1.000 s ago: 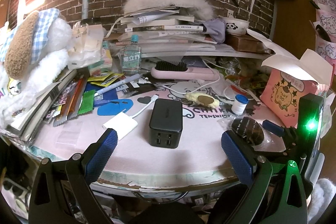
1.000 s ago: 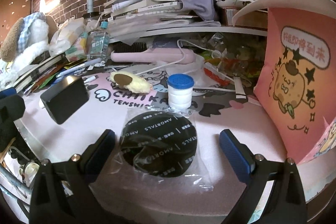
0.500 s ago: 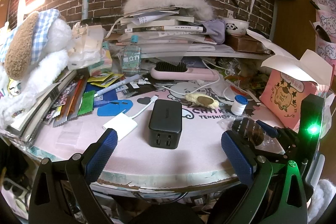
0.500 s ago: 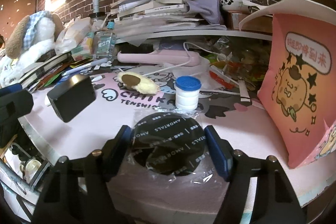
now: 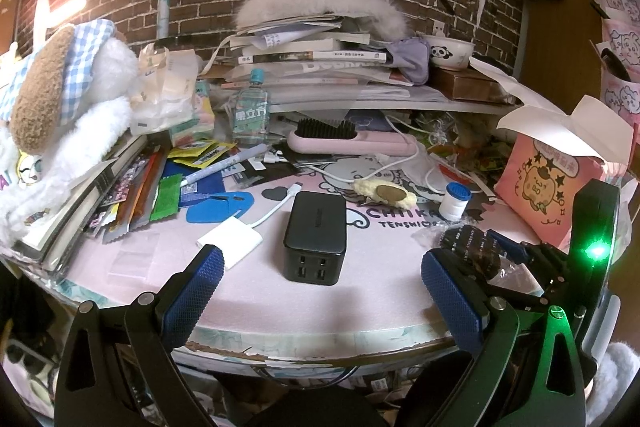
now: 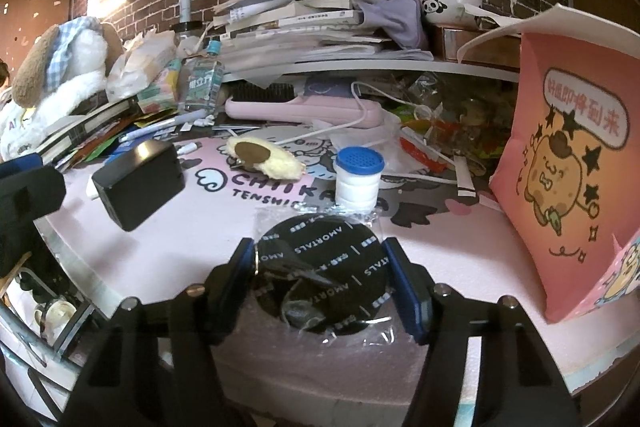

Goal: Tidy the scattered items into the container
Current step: 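Close the right gripper on the black round pouch in plastic, then lift the pouch with the right gripper and carry it over the box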

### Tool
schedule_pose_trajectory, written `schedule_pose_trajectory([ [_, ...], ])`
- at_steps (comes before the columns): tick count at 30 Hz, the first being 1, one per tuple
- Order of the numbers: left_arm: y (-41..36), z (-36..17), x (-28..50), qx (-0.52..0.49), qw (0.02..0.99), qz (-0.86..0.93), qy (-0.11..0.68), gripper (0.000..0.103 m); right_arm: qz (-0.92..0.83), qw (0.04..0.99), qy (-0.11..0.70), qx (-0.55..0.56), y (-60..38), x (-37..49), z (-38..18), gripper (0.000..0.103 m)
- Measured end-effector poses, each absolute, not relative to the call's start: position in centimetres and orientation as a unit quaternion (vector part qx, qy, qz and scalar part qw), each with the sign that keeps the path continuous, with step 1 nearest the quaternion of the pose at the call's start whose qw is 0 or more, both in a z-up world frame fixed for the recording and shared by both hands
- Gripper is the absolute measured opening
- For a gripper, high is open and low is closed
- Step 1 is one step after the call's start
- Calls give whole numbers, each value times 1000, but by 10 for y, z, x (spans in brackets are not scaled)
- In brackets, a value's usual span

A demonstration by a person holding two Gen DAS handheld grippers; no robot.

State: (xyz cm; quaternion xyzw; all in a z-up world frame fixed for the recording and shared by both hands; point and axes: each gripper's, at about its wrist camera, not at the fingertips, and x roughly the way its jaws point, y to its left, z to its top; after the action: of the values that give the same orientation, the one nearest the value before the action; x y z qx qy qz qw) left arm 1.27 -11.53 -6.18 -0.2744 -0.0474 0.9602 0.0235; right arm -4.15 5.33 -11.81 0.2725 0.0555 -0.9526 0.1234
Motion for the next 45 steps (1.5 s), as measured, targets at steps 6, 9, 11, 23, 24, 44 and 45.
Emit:
schedule_pose_trajectory([
  [6,-116,-62,13,-275,25,960,-48,99,-952,124,54,273,54,-41,-117,59],
  [9,-115,-62,13,-275,25,960,-47,99,-952,124,53,274,54,-41,-117,59],
  [11,-115,-62,13,-275,24,960,-47,99,-953,123,53,273,54,-41,-116,58],
  [23,-115,-61,10,-276,25,960,-45,99,-960,123,68,244,56,-32,-96,58],
  [24,-115,-60,10,-276,27,960,-44,99,-960,123,70,240,56,-31,-93,58],
  [44,-86,-39,7,-265,57,962,-15,99,-968,157,105,167,62,-13,-23,58],
  [45,-84,-38,6,-265,59,962,-13,99,-968,157,106,164,63,-13,-19,58],
])
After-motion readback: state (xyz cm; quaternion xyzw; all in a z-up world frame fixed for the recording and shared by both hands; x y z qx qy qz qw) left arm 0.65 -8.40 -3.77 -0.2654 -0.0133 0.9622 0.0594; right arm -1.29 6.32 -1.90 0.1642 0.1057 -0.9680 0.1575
